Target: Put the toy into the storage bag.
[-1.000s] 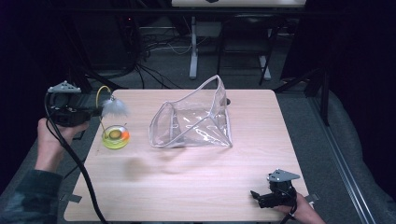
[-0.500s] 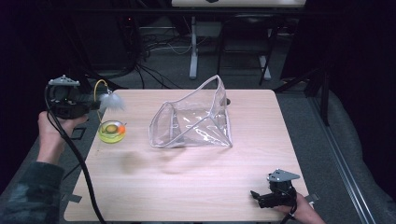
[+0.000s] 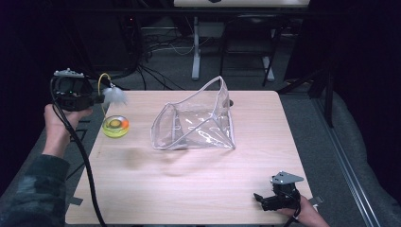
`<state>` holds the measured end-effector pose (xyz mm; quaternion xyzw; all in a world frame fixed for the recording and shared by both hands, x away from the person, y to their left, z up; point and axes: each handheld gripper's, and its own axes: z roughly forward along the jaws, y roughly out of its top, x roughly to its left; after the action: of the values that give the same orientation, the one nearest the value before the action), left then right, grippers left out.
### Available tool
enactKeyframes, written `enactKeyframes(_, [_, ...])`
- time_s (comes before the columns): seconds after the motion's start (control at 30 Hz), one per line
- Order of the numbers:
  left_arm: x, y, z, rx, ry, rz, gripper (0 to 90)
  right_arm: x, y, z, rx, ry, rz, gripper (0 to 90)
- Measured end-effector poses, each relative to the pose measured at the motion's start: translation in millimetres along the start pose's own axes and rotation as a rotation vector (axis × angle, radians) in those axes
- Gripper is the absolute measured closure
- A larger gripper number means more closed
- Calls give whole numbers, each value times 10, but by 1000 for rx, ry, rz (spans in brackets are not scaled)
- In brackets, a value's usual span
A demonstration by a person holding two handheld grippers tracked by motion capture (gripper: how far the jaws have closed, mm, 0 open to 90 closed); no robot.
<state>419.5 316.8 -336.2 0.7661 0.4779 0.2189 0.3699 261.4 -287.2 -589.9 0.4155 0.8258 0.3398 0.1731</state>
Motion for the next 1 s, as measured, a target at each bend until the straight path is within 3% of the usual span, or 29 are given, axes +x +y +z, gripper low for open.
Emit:
enactKeyframes(0.27, [26,106,58,11,-15,5,884,0,0,0,0,0,0,0])
enactKeyframes(0.7, [39,309,61,8,-3,21,884,-1,-1,-1,0,2,-1,0])
enactKeyframes(1.0, [-9,471,60,-7,-13,29,884,-1,-1,-1,-1,2,-1,0])
